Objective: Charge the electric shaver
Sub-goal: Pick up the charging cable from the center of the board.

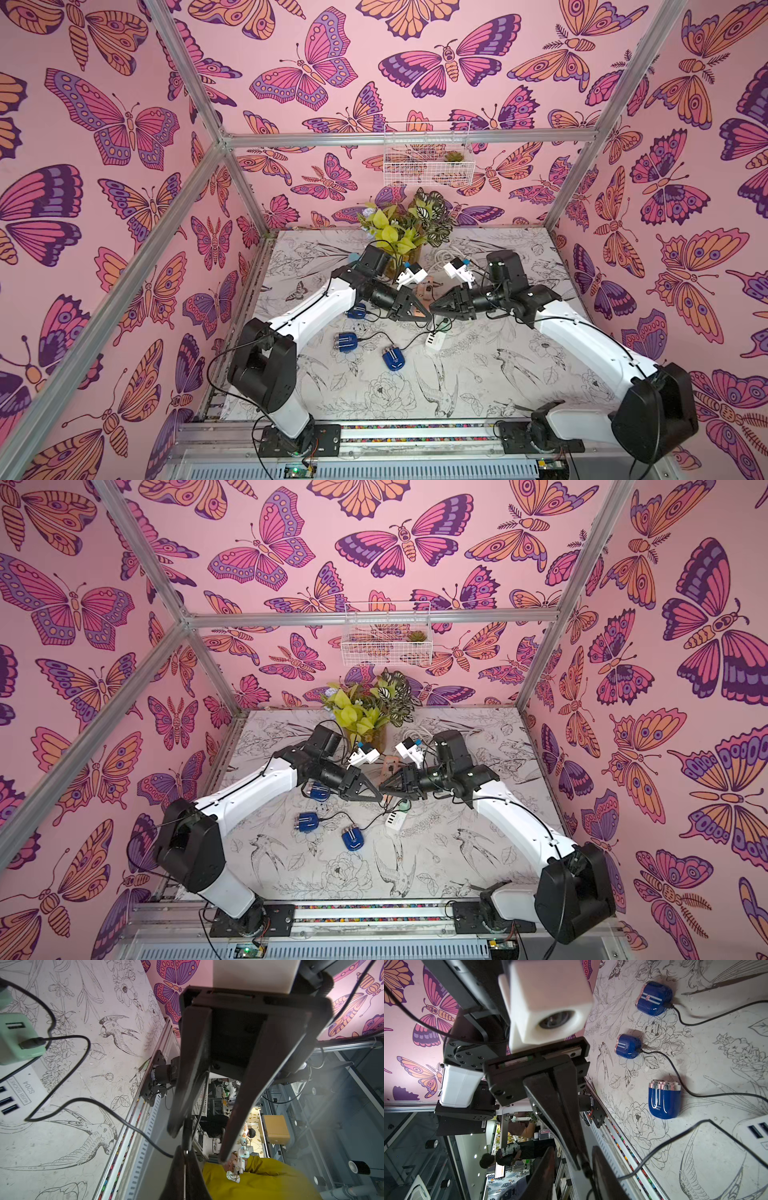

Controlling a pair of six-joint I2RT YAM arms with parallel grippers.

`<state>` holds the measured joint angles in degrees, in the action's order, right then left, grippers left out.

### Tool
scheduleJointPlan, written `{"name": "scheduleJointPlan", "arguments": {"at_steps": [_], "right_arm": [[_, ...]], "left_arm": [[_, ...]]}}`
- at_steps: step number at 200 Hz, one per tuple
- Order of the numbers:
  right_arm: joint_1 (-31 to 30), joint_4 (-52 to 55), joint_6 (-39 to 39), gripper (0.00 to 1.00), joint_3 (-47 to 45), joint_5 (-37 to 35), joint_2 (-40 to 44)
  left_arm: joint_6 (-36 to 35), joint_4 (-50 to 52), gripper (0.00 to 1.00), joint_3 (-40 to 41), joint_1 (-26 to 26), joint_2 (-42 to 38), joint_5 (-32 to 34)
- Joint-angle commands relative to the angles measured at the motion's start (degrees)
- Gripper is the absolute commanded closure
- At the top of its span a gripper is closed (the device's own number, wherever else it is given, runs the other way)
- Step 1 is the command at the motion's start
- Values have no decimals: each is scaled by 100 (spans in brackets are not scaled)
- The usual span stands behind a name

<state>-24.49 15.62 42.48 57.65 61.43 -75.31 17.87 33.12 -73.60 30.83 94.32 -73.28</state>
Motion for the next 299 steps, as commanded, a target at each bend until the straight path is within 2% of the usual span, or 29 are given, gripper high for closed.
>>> {"name": "scheduleJointPlan", "arguments": {"at_steps": [1, 16, 52, 103, 128, 161, 175, 179, 208, 231, 247, 268, 280, 299], "right_arm": [[55, -173, 108, 72, -35, 62, 51], [55, -157, 111, 74, -44, 114, 17], [50, -30, -38, 73, -78, 76, -75], [32, -354, 188, 76, -44, 45, -222], [6, -428, 232, 84, -52, 44, -239], [5, -349, 206, 100, -77, -29, -206], [14, -441, 305, 100, -134, -90, -189], [14, -514, 369, 100, -159, -115, -186], [49, -1372, 1113, 100, -435, -368, -101], [50, -2284, 1899, 100, -744, -658, -39], [50, -2785, 2354, 100, -965, -956, 44], [50, -3479, 2945, 100, -1275, -1330, 144], [50, -3893, 3285, 100, -1497, -1578, 203], [50, -4598, 3773, 100, -1883, -2007, 292]], "left_arm": [[-306, 285, 100, -106, -68, 108, 113], [-312, 298, 100, -153, -84, 124, 103], [-319, 299, 100, -242, -99, 187, 66], [-315, 307, 100, -255, -97, 225, 15], [-318, 309, 100, -294, -100, 243, 36], [-294, 314, 100, -396, -112, 240, 175], [-275, 323, 100, -448, -125, 205, 300], [-275, 326, 96, -458, -132, 180, 360], [22, 60, 67, -355, -164, -130, 987], [1004, -1371, 52, 333, -187, -766, 1483], [1661, -2028, 49, 854, -272, -1255, 2252], [2685, -2443, 52, 1565, -315, -2001, 3853], [3288, -2821, 56, 2027, -266, -2476, 4447], [3863, -2857, 53, 2493, -168, -2809, 5077]]}}
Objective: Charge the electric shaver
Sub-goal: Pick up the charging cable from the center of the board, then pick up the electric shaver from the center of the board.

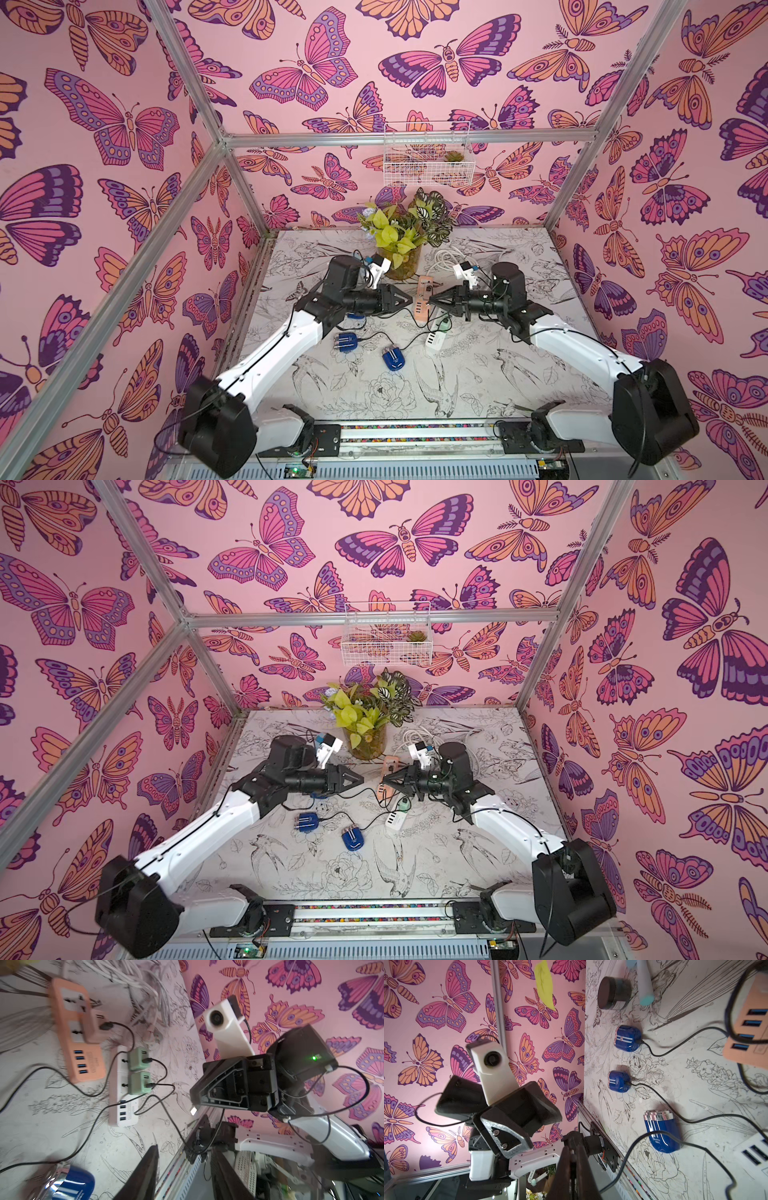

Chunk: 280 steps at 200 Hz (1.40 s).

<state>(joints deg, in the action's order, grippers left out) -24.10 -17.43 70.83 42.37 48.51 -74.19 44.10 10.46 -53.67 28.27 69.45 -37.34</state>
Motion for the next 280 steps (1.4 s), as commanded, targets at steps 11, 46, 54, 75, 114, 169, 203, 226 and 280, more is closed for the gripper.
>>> {"name": "scheduleJointPlan", "arguments": {"at_steps": [11, 46, 54, 75, 114, 169, 203, 226, 280], "right_arm": [[10, -1716, 1171, 100, -567, -886, 185], [-17, -1920, 1154, 100, -882, -1125, 336], [-16, -1770, 1034, 100, -873, -1125, 397], [-23, -1580, 873, 100, -822, -1303, 441], [-16, -1457, 766, 100, -748, -1290, 499], [-8, -1435, 775, 100, -721, -1186, 594], [1, -1404, 775, 100, -718, -1186, 661], [18, -1362, 775, 100, -726, -1186, 698], [105, -1342, 783, 100, -805, -1028, 723]], "left_arm": [[1470, -497, 51, 747, 115, -403, 1668], [2204, 913, 41, 1061, 407, -353, 2400], [2497, 1068, 42, 1134, 517, -292, 2498], [3238, 1382, 42, 1255, 901, -51, 2723], [4080, 1682, 26, 1365, 1326, 288, 2880], [4054, 1793, 15, 830, 1479, 1309, 3251], [4059, 1615, 11, 702, 1559, 1770, 3242], [3941, 1626, 12, 594, 1584, 1995, 3184], [3963, 2710, 26, 52, 1720, 2568, 3292]]}}
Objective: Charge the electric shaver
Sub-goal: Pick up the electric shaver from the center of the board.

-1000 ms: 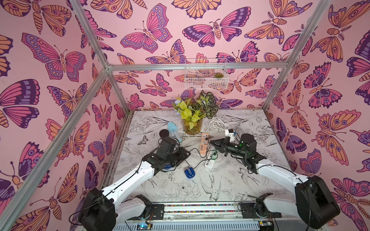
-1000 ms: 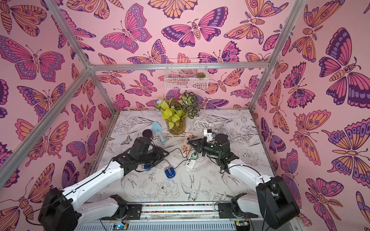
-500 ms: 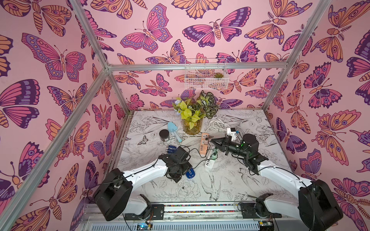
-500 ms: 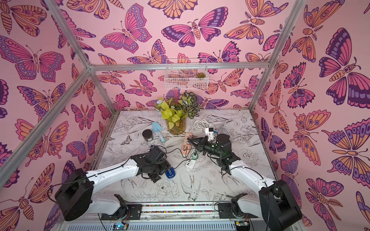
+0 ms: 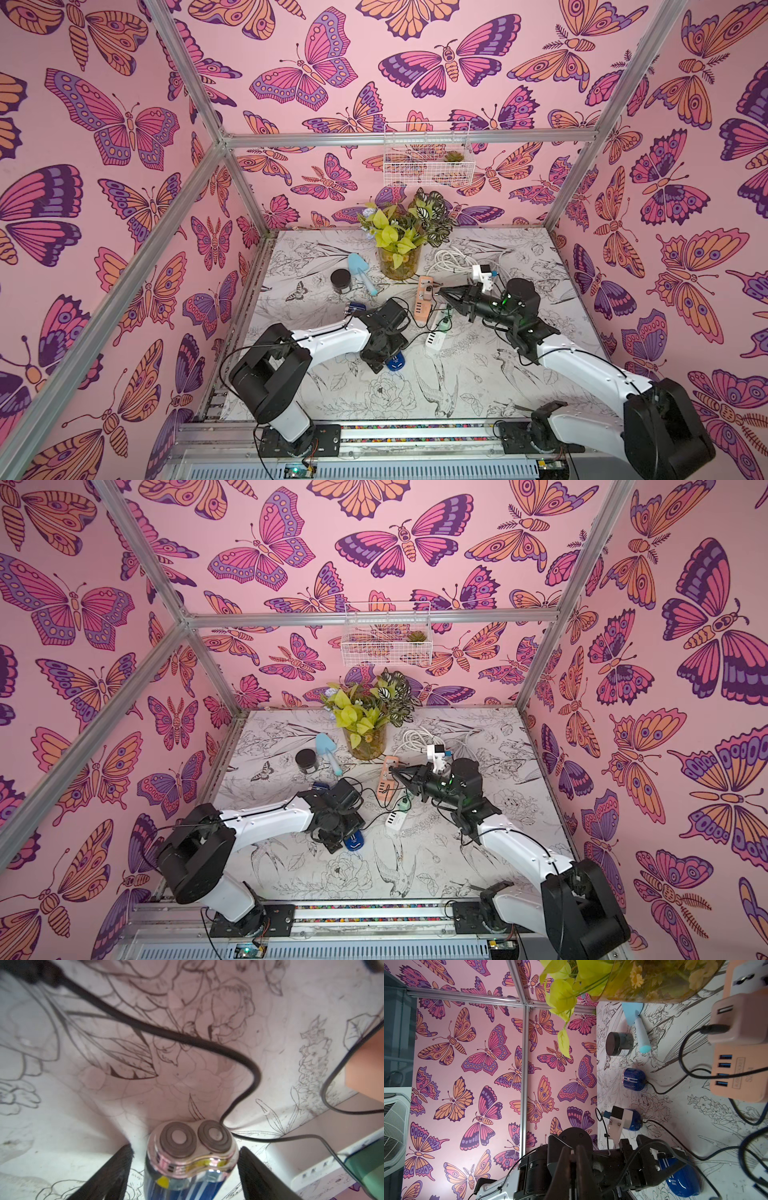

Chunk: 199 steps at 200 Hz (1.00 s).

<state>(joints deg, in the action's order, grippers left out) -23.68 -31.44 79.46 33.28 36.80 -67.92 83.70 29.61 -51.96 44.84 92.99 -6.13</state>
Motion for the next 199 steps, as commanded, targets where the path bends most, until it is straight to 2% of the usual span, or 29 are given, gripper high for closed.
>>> {"name": "scheduleJointPlan", "arguments": {"at_steps": [1, 29, 70, 110, 121, 146, 164, 188, 199], "right_arm": [[64, 59, -80, 100, 107, 144, 99], [107, 61, -53, 100, 34, 135, 125], [204, 99, -45, 100, -27, 178, 197], [246, 158, -45, 100, -18, 229, 219], [250, 173, -45, 100, -22, 247, 211], [250, 204, -45, 100, 6, 275, 206], [257, 233, -53, 100, 23, 297, 232], [254, 250, -106, 100, 24, 366, 264], [259, 300, -147, 100, 26, 390, 296]], "left_arm": [[4, 825, 27, -129, 62, 221, 172], [-61, 1403, 34, -446, 120, 509, 233], [232, 1585, 34, -367, 209, 556, 290], [454, 1507, 22, -324, 201, 681, 330], [460, 1489, 23, -403, 201, 779, 332], [478, 1492, 32, -486, 192, 998, 284], [598, 1365, 47, -376, 185, 968, 271], [783, 1214, 64, -235, 150, 618, 350], [815, 1225, 68, -263, 101, 384, 401]]}}
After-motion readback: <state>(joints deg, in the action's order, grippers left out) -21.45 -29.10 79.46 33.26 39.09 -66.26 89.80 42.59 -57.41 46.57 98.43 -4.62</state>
